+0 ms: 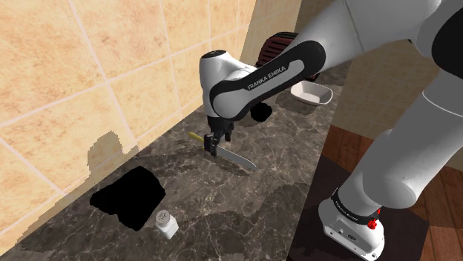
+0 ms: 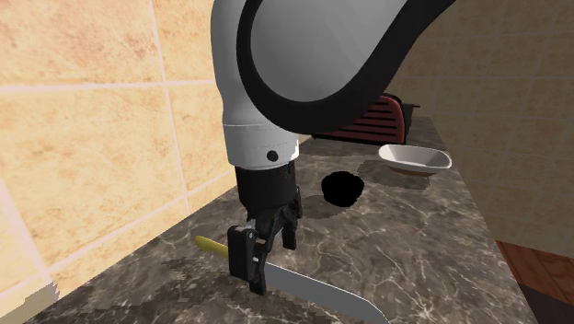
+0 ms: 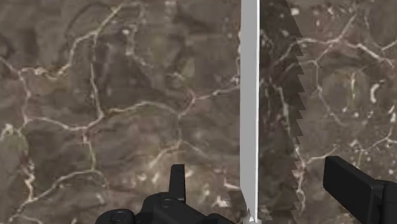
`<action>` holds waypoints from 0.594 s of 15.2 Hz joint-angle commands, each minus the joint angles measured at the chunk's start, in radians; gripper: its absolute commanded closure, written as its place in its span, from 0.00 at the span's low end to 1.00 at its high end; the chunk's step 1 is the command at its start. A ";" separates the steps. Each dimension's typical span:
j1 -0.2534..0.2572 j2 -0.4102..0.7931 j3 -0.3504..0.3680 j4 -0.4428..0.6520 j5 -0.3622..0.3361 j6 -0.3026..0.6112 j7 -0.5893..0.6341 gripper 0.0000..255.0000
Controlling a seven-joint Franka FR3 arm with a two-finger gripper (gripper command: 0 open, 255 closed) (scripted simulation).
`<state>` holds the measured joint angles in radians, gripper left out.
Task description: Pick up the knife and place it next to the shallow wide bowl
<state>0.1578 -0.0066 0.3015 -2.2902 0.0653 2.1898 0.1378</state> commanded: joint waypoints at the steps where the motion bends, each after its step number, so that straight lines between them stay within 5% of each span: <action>1: 0.001 0.015 0.001 -0.012 -0.004 0.026 0.003 0.00; 9: 0.002 0.026 0.002 -0.022 -0.007 0.048 0.006 0.00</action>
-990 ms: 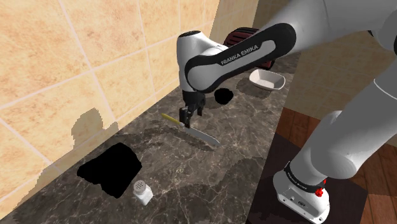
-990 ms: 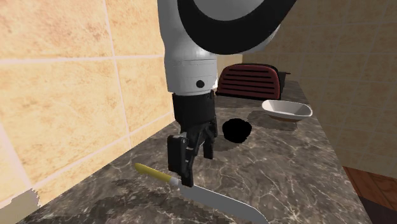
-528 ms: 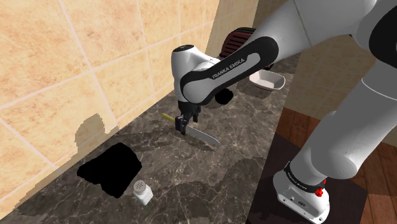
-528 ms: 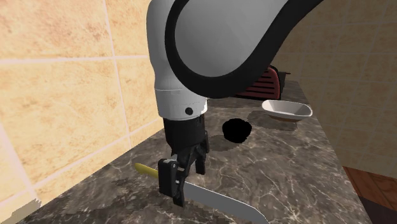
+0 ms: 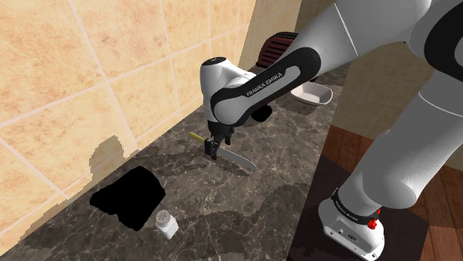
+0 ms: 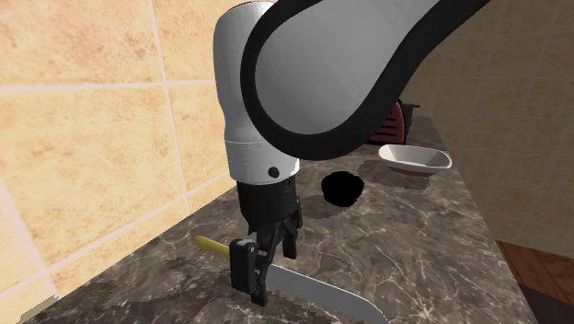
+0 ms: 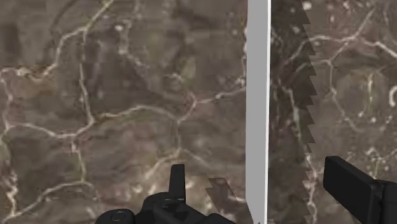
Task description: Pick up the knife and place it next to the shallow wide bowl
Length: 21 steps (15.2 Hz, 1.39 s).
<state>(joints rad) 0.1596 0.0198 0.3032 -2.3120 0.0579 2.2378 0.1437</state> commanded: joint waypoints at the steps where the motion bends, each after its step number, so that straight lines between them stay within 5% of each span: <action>1: 0.000 0.000 0.000 0.000 0.000 0.000 0.000 0.00; 2: 0.000 0.000 0.000 0.000 0.000 0.000 0.000 1.00; 11: 0.000 0.000 0.000 0.000 0.000 0.000 0.000 1.00; 21: -0.002 -0.081 -0.003 0.058 0.022 -0.136 -0.013 1.00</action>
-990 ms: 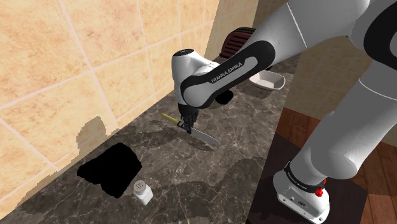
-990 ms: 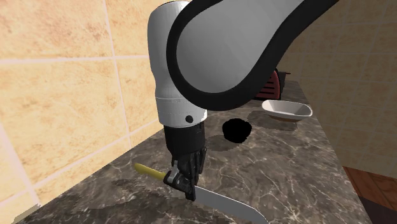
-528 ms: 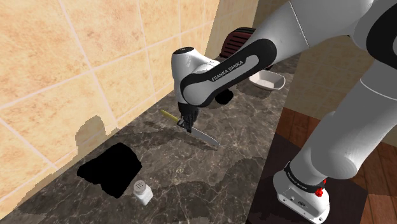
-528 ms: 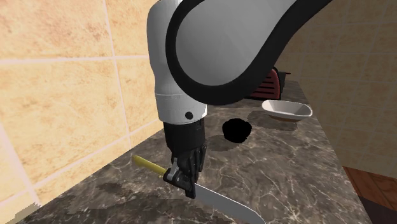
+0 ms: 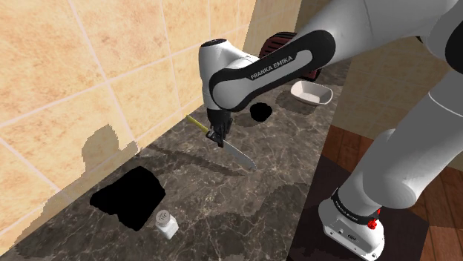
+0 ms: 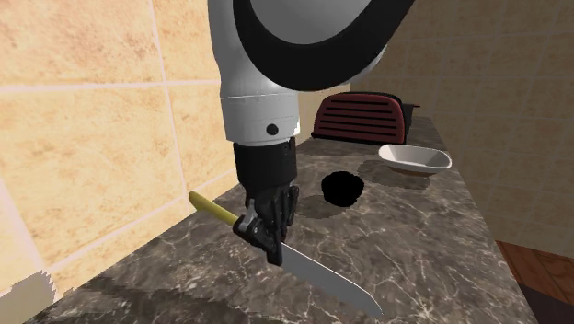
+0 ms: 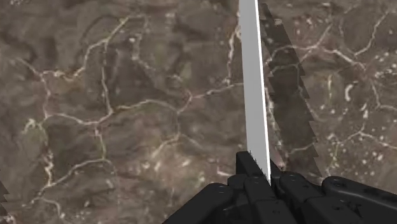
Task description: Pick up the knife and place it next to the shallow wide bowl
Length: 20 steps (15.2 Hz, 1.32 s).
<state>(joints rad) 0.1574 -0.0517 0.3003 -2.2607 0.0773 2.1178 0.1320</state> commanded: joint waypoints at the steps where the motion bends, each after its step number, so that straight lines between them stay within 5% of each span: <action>1: 0.000 -0.016 -0.001 0.013 0.004 -0.029 -0.002 1.00; 14: -0.003 -0.084 -0.009 0.122 0.016 -0.204 -0.007 1.00; 20: -0.070 -0.116 -0.096 0.086 -0.005 -0.208 -0.154 1.00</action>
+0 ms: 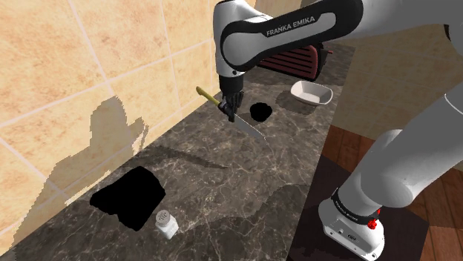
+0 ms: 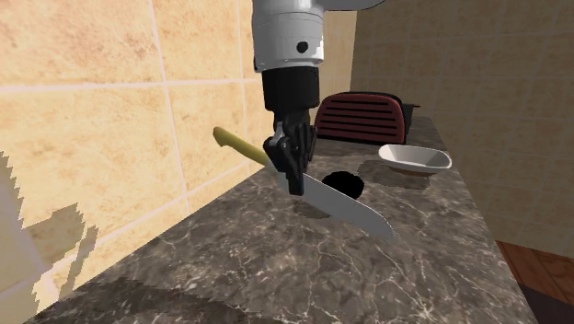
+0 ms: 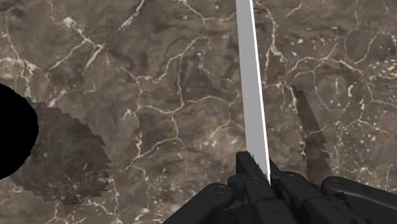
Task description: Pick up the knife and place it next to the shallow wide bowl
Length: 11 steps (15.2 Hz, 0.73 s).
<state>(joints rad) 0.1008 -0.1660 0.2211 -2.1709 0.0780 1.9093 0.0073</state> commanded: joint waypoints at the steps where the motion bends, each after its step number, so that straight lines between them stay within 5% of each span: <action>1: -0.024 -0.004 -0.032 -0.006 -0.010 0.000 -0.053 1.00; 11: -0.138 0.035 -0.173 0.034 -0.065 -0.008 -0.283 1.00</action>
<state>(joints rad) -0.0257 -0.1384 0.0615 -2.1436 0.0182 1.9004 -0.2515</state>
